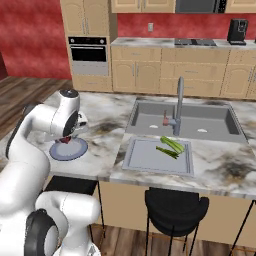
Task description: Create a steak meal by picking up the steak and asparagus from the tray and placing them on the plate. Leave the celery on the tray.
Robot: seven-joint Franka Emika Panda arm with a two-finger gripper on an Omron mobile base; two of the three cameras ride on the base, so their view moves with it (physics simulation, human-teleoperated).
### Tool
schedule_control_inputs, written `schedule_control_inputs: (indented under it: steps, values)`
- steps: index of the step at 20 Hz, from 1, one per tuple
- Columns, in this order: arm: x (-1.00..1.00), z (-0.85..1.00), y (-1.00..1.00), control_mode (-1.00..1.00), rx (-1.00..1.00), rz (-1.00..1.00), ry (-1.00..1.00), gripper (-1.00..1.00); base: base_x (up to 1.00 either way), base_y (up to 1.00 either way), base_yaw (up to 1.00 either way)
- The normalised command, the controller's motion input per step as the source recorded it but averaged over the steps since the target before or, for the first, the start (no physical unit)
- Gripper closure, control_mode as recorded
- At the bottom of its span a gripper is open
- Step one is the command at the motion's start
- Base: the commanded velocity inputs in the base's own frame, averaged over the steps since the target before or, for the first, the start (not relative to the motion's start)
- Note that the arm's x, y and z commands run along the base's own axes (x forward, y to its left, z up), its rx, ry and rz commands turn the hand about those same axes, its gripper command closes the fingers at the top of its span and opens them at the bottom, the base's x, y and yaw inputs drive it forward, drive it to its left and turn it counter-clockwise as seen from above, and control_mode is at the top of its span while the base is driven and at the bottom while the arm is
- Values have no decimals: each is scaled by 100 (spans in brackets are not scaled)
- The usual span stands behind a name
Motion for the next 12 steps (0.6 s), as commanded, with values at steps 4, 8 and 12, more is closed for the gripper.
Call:
schedule_control_inputs:
  steps: [4, 8, 12]
  values:
    - [11, -39, 98, -100, -8, 12, 0, 100, 0, 0, 0]
    - [23, -45, 60, -100, -8, 4, 1, 100, 0, 0, 0]
    - [31, -31, 24, -100, -5, 0, 0, 100, 0, 0, 0]
